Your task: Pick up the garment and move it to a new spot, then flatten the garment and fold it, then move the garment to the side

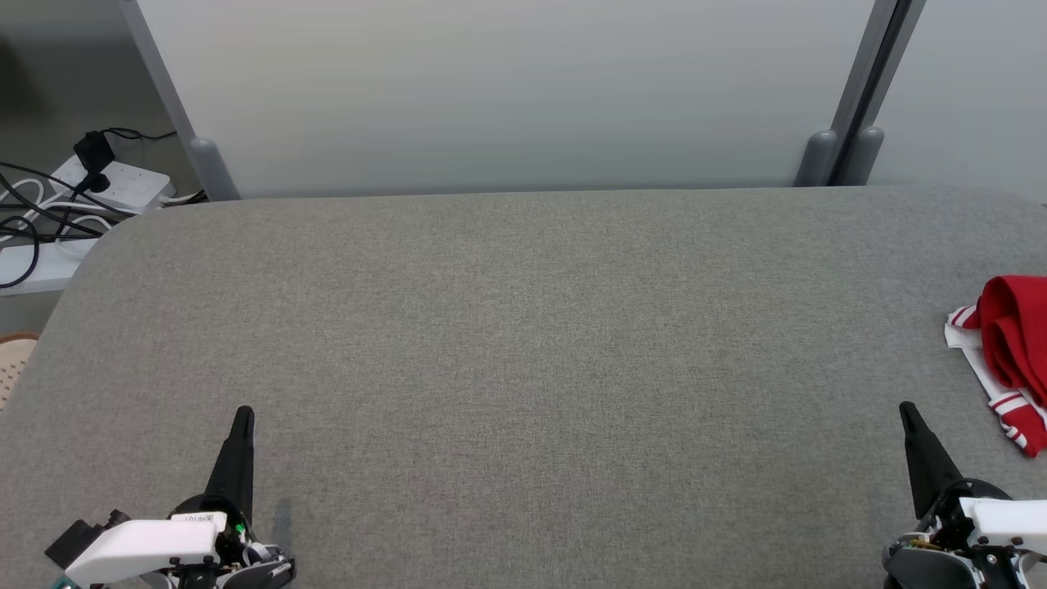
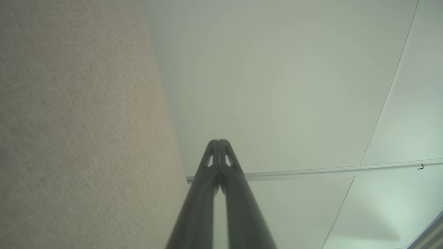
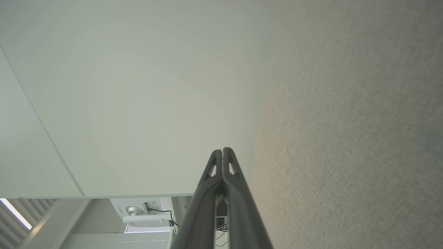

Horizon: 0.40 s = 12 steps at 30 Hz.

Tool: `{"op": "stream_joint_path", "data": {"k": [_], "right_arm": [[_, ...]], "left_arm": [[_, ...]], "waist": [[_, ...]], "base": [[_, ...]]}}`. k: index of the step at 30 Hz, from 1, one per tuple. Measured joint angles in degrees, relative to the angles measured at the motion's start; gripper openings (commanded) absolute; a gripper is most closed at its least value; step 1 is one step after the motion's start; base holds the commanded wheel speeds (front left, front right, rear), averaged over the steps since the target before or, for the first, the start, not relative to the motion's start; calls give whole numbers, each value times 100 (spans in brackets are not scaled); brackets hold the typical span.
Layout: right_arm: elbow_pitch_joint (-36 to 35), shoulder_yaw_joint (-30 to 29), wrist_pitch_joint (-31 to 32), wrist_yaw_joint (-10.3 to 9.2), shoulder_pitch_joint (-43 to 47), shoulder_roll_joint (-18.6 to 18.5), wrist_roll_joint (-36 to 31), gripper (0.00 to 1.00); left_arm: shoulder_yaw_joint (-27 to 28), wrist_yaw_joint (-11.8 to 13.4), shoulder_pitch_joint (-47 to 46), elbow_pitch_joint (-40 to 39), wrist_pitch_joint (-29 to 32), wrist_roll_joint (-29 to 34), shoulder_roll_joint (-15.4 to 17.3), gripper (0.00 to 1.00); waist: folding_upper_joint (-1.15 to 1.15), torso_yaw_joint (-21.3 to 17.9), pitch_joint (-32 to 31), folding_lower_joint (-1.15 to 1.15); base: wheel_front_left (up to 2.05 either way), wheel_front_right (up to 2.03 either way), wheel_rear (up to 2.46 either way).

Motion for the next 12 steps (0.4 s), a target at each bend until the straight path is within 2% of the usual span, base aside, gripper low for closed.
{"op": "stream_joint_path", "data": {"k": [12], "right_arm": [[0, 0, 0, -1, 0, 0, 0, 0]], "left_arm": [[0, 0, 0, 0, 0, 0, 0, 0]], "waist": [[0, 0, 0, 0]], "base": [[0, 0, 0]]}}
